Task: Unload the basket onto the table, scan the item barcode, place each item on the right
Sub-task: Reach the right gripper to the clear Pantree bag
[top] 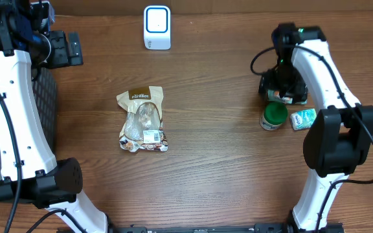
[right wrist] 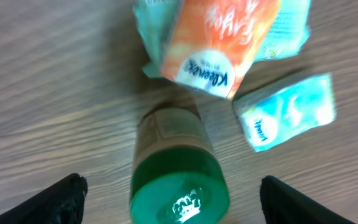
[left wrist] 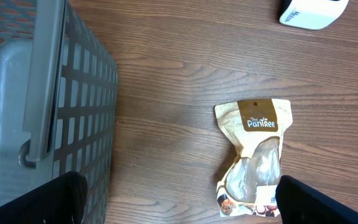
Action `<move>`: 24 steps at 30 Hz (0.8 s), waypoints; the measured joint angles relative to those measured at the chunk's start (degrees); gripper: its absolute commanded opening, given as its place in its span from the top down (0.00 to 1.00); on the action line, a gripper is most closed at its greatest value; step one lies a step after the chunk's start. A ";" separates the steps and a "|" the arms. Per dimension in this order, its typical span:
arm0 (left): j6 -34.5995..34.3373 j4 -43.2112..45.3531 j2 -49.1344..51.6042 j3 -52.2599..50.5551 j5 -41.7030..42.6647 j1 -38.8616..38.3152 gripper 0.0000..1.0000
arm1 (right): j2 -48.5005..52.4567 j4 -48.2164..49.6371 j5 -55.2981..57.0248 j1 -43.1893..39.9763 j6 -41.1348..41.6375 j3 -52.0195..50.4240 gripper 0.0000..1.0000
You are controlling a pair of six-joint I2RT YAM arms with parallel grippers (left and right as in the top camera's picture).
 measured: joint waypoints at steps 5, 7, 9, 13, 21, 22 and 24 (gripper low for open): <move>0.00 -0.02 0.00 0.00 0.00 0.00 0.00 | -0.02 -4.00 -1.64 0.04 -0.07 7.26 0.15; 0.00 -0.02 0.00 0.00 -0.02 0.00 0.00 | -0.02 -3.93 -4.33 0.13 -0.15 8.39 0.21; 0.00 0.00 0.00 0.00 0.00 0.00 0.01 | -0.02 -2.54 -9.42 0.28 -1.07 8.68 0.24; 0.00 -0.02 0.00 0.00 0.00 0.00 0.00 | -0.02 3.93 -22.91 2.16 -4.96 8.63 0.28; 0.00 0.00 0.00 0.00 0.00 0.00 0.00 | -0.02 24.81 -36.44 16.63 -2.78 2.60 0.28; 0.00 -0.02 0.00 0.00 -0.02 0.00 0.00 | -0.02 27.47 -36.96 18.71 -1.84 1.70 0.28; 0.00 -0.02 0.00 0.00 0.00 0.00 0.01 | -0.02 33.29 -37.79 23.56 0.11 -0.44 0.28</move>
